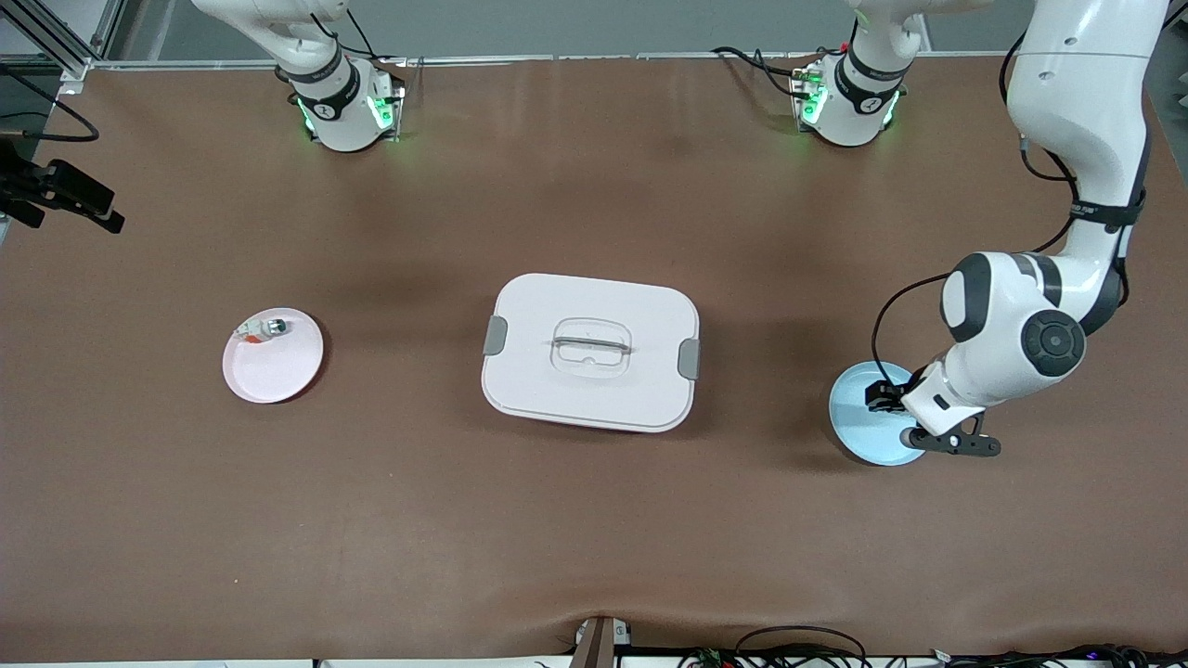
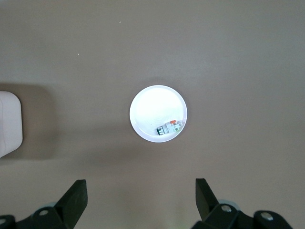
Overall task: Transfer orange switch to right arm and place
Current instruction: 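Lift the black switch off the blue plate with the left gripper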
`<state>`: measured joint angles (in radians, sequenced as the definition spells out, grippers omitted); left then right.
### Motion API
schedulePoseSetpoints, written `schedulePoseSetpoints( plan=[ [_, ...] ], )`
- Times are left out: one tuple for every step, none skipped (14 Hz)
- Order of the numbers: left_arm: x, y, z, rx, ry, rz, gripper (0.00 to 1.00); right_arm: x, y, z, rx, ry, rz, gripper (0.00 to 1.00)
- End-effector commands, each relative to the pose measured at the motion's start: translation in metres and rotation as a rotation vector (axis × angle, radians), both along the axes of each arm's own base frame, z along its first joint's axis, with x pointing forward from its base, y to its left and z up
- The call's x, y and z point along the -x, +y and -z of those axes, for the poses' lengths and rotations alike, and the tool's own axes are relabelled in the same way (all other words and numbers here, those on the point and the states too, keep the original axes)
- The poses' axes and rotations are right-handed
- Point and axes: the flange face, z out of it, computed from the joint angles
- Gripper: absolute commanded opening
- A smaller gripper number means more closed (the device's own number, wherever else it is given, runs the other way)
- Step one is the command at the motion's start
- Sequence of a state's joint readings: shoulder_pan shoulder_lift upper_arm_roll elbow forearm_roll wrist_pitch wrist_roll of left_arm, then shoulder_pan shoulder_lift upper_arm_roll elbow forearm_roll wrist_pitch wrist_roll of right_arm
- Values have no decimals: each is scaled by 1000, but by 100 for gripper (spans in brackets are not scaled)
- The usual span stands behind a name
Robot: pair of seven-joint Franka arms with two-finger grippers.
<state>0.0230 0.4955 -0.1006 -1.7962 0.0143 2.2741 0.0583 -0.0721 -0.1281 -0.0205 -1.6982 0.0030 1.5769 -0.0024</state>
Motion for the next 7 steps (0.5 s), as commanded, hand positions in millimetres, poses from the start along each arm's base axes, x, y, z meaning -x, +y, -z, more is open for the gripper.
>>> schedulePoseSetpoints(
  plan=[
    [-3, -2, -28, -6, 11, 7, 17, 8, -2, -2, -16, -1, 2, 100],
    [-5, -4, -35, -5, 17, 11, 17, 8, -1, -3, -16, -2, 0, 100],
    [-5, -9, -45, -1, 16, 13, 16, 8, 0, -3, -14, -2, -1, 100],
    [-5, -9, -54, -2, 11, 14, 16, 8, -1, -4, -14, -5, 0, 100],
    [-4, -9, -63, -3, 8, 16, 15, 8, -2, -4, -14, -5, 2, 100],
    [-2, -9, -71, -3, 8, 16, 15, 7, -2, -4, -14, -7, 2, 100],
    [-3, -9, -79, -3, 7, 15, 15, 7, -2, -4, -14, -7, 2, 100]
  ],
)
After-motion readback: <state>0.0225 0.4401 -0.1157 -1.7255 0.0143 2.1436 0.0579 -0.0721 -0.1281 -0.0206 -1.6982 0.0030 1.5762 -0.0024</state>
